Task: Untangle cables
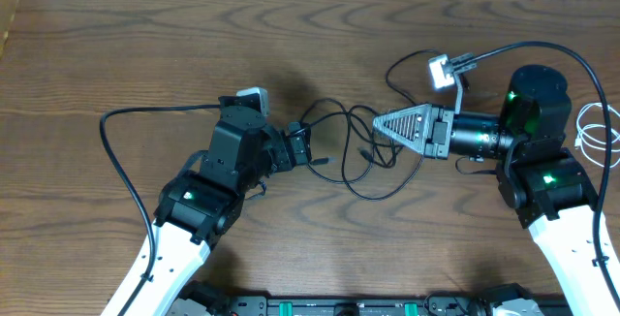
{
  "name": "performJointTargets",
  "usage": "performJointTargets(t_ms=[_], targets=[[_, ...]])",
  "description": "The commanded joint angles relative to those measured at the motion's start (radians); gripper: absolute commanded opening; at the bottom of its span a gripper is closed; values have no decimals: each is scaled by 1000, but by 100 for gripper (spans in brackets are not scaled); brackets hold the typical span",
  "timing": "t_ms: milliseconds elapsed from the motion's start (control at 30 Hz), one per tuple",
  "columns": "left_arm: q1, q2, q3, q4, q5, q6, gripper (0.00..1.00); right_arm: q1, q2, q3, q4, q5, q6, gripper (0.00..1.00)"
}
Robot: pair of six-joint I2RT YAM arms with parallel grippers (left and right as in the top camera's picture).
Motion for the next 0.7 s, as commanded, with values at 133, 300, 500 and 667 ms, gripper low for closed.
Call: performJointTargets(t_ms=[133, 300, 500, 667], targets=[[4, 1, 8, 13, 34, 6, 98, 37, -7, 23, -125, 68, -71, 1], [4, 1, 8, 34, 66, 3, 98, 131, 0, 23, -183, 227, -122, 1], [4, 1, 8, 50, 126, -13, 98, 281, 43, 23, -207, 497, -134, 1], [4, 0, 8, 59, 199, -13, 98, 346, 111, 23, -178, 542, -133, 1]])
